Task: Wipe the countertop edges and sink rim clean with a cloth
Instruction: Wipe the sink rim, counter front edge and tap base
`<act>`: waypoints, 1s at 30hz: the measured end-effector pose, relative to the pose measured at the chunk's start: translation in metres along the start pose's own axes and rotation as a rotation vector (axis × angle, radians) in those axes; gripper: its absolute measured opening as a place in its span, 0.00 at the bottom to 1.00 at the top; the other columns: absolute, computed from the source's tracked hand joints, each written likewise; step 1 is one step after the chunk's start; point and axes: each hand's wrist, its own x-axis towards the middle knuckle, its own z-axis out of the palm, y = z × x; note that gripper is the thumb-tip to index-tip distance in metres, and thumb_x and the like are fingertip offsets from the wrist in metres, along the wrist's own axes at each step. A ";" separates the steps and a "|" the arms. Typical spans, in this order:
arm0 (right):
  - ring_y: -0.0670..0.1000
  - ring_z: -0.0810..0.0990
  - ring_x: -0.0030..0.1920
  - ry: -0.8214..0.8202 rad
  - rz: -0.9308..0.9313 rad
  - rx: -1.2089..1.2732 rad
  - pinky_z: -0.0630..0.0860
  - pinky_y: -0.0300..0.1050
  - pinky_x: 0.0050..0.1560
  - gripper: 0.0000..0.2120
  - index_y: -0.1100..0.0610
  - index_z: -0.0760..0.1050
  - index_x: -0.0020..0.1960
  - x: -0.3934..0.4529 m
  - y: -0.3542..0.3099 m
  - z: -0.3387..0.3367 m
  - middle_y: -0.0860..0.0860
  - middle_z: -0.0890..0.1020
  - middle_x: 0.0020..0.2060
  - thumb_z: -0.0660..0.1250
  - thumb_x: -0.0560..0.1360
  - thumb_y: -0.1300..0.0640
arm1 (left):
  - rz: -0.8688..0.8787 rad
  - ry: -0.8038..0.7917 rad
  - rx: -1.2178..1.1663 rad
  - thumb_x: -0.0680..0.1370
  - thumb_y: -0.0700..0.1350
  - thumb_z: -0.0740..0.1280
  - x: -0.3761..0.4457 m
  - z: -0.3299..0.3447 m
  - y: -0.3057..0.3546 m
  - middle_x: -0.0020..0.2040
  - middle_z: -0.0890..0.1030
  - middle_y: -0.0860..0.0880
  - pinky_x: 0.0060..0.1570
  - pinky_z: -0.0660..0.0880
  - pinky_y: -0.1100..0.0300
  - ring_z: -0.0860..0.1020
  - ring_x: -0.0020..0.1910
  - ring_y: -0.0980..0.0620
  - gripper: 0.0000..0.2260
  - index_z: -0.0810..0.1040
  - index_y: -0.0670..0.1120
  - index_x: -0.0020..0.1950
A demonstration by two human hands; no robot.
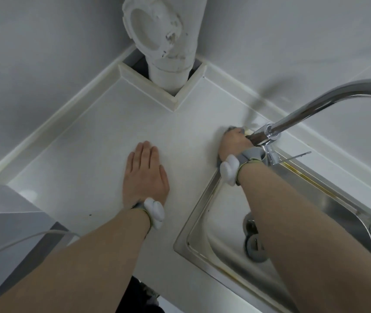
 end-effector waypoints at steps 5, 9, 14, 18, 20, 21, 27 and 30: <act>0.59 0.67 0.66 -0.102 0.042 -0.124 0.75 0.56 0.56 0.26 0.65 0.63 0.69 0.021 -0.005 -0.009 0.61 0.67 0.65 0.64 0.75 0.56 | -0.001 -0.011 0.003 0.81 0.47 0.49 -0.001 0.001 -0.002 0.75 0.64 0.41 0.76 0.54 0.48 0.59 0.76 0.44 0.24 0.65 0.40 0.74; 0.59 0.76 0.59 0.045 0.079 0.070 0.74 0.49 0.49 0.16 0.67 0.68 0.64 -0.013 -0.020 0.020 0.62 0.73 0.60 0.56 0.77 0.63 | 0.000 -0.005 0.022 0.81 0.47 0.50 -0.002 0.002 -0.005 0.75 0.65 0.41 0.76 0.54 0.48 0.59 0.76 0.44 0.24 0.65 0.40 0.74; 0.55 0.82 0.51 0.187 0.129 0.227 0.77 0.45 0.43 0.21 0.72 0.57 0.67 -0.056 -0.027 0.053 0.58 0.79 0.55 0.54 0.78 0.63 | 0.003 0.002 -0.005 0.80 0.47 0.49 -0.003 0.003 -0.002 0.75 0.65 0.40 0.76 0.54 0.48 0.60 0.76 0.44 0.24 0.66 0.39 0.74; 0.55 0.76 0.59 0.080 0.255 0.190 0.75 0.46 0.51 0.19 0.69 0.63 0.68 -0.017 -0.027 0.019 0.61 0.74 0.61 0.57 0.79 0.61 | 0.000 0.000 0.003 0.81 0.48 0.49 -0.002 0.002 -0.002 0.75 0.64 0.41 0.76 0.53 0.49 0.59 0.76 0.45 0.24 0.65 0.39 0.74; 0.57 0.74 0.63 -0.022 0.148 0.179 0.73 0.48 0.52 0.17 0.61 0.72 0.65 0.002 -0.020 -0.003 0.58 0.74 0.62 0.58 0.79 0.58 | 0.002 0.003 0.011 0.81 0.48 0.50 -0.002 0.003 -0.002 0.76 0.64 0.41 0.76 0.53 0.49 0.59 0.76 0.45 0.24 0.65 0.40 0.75; 0.57 0.75 0.62 -0.089 0.113 0.164 0.72 0.46 0.48 0.15 0.58 0.75 0.62 0.008 -0.017 -0.010 0.56 0.76 0.60 0.59 0.78 0.57 | -0.001 0.008 0.011 0.81 0.47 0.50 -0.002 0.003 -0.002 0.76 0.64 0.41 0.76 0.53 0.49 0.59 0.76 0.45 0.24 0.65 0.40 0.75; 0.55 0.78 0.41 -0.124 0.057 -0.101 0.77 0.51 0.46 0.09 0.55 0.80 0.46 0.013 -0.010 -0.029 0.51 0.76 0.37 0.64 0.69 0.57 | -0.001 0.015 0.009 0.81 0.47 0.50 -0.001 0.004 -0.001 0.75 0.64 0.42 0.76 0.54 0.49 0.59 0.76 0.45 0.24 0.66 0.40 0.74; 0.59 0.77 0.56 -0.053 -0.018 -0.156 0.76 0.54 0.48 0.13 0.57 0.79 0.56 -0.002 -0.018 -0.018 0.54 0.79 0.53 0.61 0.75 0.57 | 0.005 0.037 0.006 0.80 0.47 0.52 -0.001 0.004 -0.004 0.74 0.66 0.41 0.76 0.55 0.49 0.61 0.76 0.44 0.23 0.67 0.39 0.73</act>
